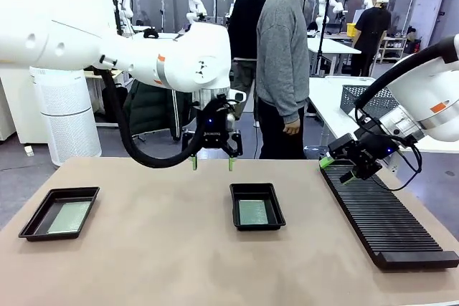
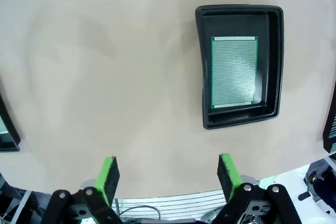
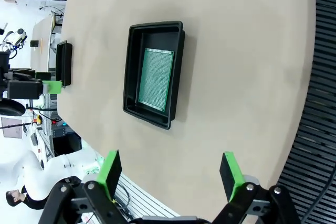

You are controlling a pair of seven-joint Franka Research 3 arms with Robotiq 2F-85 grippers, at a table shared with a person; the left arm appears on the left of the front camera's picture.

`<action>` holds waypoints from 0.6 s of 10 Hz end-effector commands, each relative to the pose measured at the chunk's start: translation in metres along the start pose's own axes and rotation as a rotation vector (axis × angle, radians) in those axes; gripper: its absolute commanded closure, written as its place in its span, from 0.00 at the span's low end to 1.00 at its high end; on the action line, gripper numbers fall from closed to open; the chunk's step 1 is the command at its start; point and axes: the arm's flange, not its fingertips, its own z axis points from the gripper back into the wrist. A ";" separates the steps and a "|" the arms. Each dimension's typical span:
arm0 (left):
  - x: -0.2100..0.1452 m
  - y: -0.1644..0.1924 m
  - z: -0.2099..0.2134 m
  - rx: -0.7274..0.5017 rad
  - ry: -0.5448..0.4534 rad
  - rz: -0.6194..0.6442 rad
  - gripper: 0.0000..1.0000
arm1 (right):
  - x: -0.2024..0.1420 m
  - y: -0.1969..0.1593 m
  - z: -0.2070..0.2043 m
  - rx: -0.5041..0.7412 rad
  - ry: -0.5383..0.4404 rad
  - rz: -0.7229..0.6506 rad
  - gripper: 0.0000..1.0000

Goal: Inspect and transfer BCBs to ESD trays.
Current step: Pick up the ESD tray and place it on the left side of the table.

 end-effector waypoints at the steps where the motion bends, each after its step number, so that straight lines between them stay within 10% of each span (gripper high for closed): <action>1: 0.009 -0.019 -0.007 -0.006 -0.033 0.021 0.00 | 0.000 0.001 0.002 -0.006 0.002 -0.003 0.00; 6: 0.021 -0.053 -0.054 -0.004 -0.048 0.032 0.00 | 0.000 0.001 0.002 -0.006 0.002 -0.003 0.00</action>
